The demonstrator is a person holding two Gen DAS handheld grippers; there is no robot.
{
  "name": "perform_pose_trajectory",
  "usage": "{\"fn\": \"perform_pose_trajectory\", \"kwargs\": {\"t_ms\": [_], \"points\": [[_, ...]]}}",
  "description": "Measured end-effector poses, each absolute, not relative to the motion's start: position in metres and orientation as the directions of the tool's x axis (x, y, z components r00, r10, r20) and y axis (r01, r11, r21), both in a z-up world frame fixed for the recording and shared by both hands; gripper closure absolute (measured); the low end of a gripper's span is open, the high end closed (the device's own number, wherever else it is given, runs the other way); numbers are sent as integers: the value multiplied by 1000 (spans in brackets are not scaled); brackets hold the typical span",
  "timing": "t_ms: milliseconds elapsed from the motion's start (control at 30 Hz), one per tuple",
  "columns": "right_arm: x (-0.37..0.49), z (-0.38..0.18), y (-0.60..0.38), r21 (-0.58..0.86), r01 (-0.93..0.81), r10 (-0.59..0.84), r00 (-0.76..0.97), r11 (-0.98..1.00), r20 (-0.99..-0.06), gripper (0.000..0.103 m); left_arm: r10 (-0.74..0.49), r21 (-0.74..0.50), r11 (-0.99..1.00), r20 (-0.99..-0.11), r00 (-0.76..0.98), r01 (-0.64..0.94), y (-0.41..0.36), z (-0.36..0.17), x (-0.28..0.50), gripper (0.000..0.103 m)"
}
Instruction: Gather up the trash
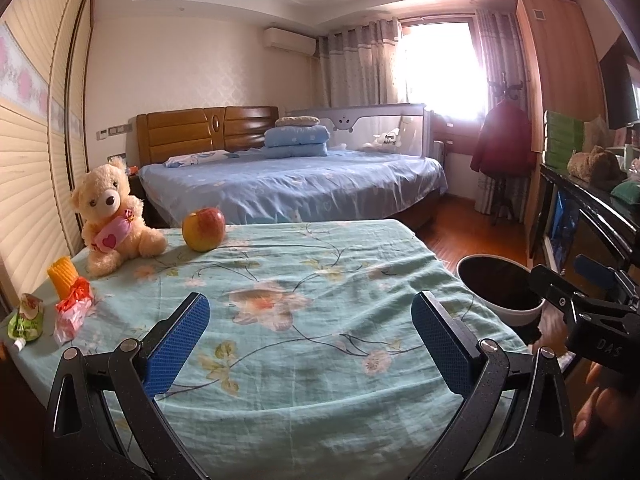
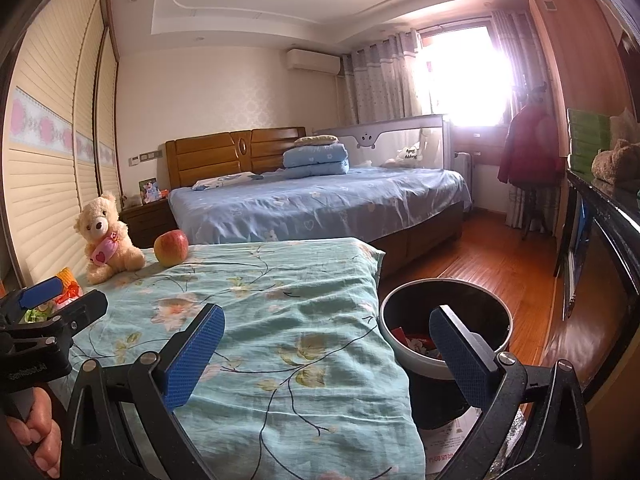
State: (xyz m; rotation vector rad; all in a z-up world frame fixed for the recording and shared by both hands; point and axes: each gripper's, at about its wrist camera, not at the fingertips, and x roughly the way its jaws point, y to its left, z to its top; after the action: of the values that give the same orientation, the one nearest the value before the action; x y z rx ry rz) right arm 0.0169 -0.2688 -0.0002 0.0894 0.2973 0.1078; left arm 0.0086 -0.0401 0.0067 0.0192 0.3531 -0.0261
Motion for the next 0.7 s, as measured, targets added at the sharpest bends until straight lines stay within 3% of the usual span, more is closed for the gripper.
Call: {"fn": "perform_pose_trajectory", "kwargs": {"t_ms": [700], "points": [[16, -1, -268, 107, -101, 128, 949, 989, -289, 0, -26, 14, 999, -350, 936, 33, -41, 7, 7, 0]]}}
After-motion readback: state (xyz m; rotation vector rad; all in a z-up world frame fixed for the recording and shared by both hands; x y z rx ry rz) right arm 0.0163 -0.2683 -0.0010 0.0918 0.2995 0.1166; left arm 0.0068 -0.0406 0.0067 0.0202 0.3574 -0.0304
